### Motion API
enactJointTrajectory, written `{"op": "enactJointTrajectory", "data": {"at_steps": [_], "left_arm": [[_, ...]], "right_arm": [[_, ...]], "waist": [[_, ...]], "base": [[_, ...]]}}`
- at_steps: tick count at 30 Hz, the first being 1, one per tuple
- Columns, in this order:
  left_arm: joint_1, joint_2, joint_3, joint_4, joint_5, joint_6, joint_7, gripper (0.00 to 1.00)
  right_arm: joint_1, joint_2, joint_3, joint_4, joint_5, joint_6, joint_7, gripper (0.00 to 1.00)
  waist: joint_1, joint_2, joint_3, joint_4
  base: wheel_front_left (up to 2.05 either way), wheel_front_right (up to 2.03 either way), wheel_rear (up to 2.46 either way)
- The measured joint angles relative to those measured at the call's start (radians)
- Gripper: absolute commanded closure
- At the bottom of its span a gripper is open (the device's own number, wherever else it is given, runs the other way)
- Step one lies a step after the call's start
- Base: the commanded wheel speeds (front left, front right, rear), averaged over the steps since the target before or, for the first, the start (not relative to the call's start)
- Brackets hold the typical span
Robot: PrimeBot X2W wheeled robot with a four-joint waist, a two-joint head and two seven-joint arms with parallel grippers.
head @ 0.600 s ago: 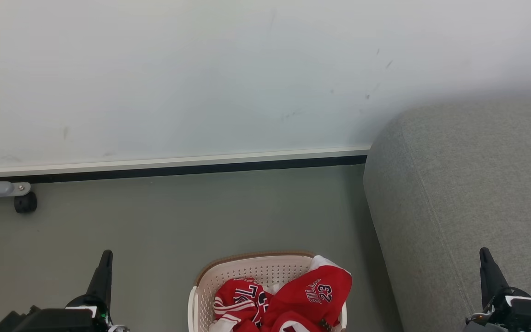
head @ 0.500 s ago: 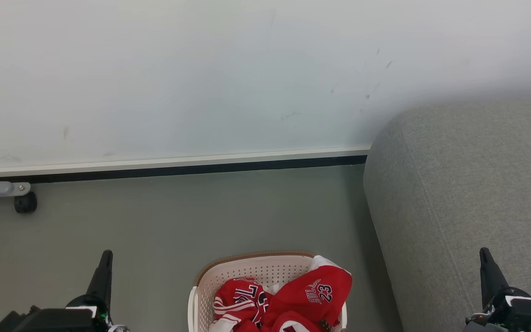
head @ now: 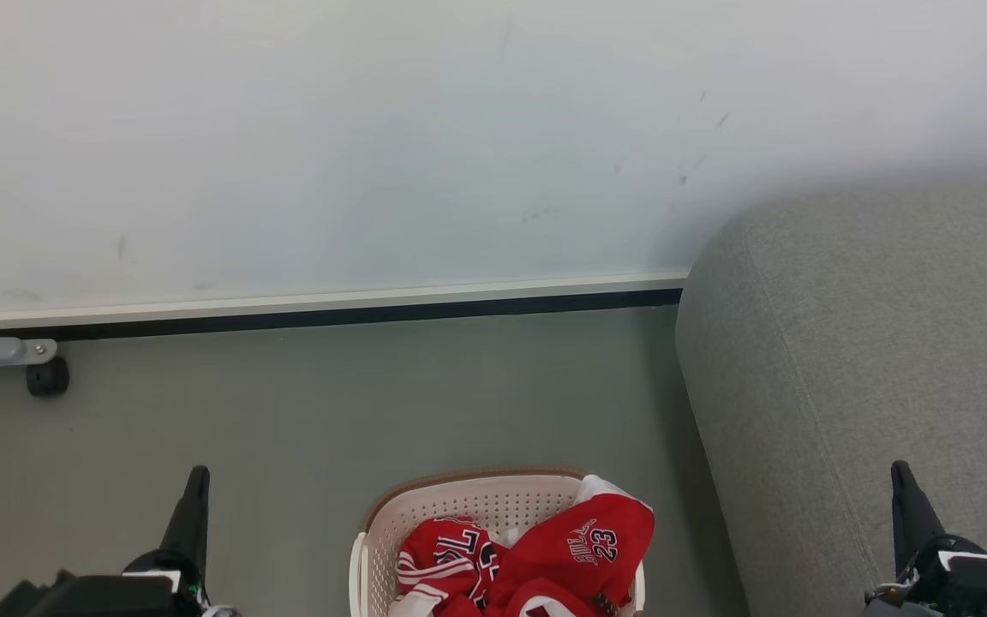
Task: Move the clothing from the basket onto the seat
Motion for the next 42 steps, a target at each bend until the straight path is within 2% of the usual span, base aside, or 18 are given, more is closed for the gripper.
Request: {"op": "enactJointTrajectory", "data": {"at_steps": [1, 2, 3, 4, 5, 16, 22, 30, 42], "left_arm": [[0.002, -0.001, -0.001, 0.004, 0.0, 0.0, 0.0, 0.0], [0.009, -0.002, -0.002, 0.014, 0.0, 0.001, 0.0, 1.0], [0.018, -0.004, -0.002, 0.024, 0.0, 0.001, 0.0, 0.0], [0.029, -0.007, -0.004, 0.035, 0.0, 0.001, 0.0, 1.0], [0.038, -0.01, -0.004, 0.045, 0.0, 0.001, 0.0, 0.0], [0.051, -0.011, -0.045, 0.038, 0.012, 0.002, -0.037, 0.0], [0.049, -0.011, -0.061, 0.025, 0.065, 0.01, -0.056, 0.0], [0.046, -0.01, -0.087, 0.0, 0.188, 0.035, -0.089, 0.0], [0.042, 0.002, -0.145, -0.028, 0.393, 0.072, -0.13, 0.0]], "right_arm": [[0.002, 0.001, 0.001, 0.005, 0.0, 0.0, 0.0, 0.0], [0.007, 0.003, 0.002, 0.013, 0.0, -0.001, 0.0, 1.0], [0.014, 0.006, 0.003, 0.025, 0.0, -0.002, 0.0, 0.0], [0.025, 0.009, 0.004, 0.036, 0.0, -0.002, 0.0, 1.0], [0.034, 0.013, 0.005, 0.046, 0.0, -0.002, 0.0, 0.0], [0.046, 0.016, 0.041, 0.041, -0.008, -0.003, -0.037, 0.0], [0.046, 0.016, 0.046, 0.031, -0.049, -0.011, -0.056, 0.0], [0.046, 0.016, 0.077, 0.001, -0.179, -0.049, -0.088, 0.0], [0.046, -0.004, 0.15, -0.034, -0.417, -0.083, -0.133, 0.0]], "waist": [[0.0, 0.0, 0.0, 0.0], [0.0, 0.0, 0.0, 0.0], [0.0, 0.0, 0.0, 0.0], [0.0, 0.0, 0.0, 0.0], [0.0, 0.0, 0.0, 0.0], [0.0, 0.0, 0.0, 0.001], [0.0, 0.0, -0.001, 0.001], [0.0, 0.0, -0.002, 0.002], [0.0, 0.0, -0.001, 0.004]], "base": [[0.0, 0.0, 0.0], [0.0, 0.0, 0.0], [0.0, 0.0, 0.0], [0.0, 0.0, 0.0], [0.0, 0.0, 0.0], [0.0, 0.0, 0.0], [0.0, 0.0, 0.0], [0.0, 0.0, 0.0], [0.0, 0.0, 0.0]]}}
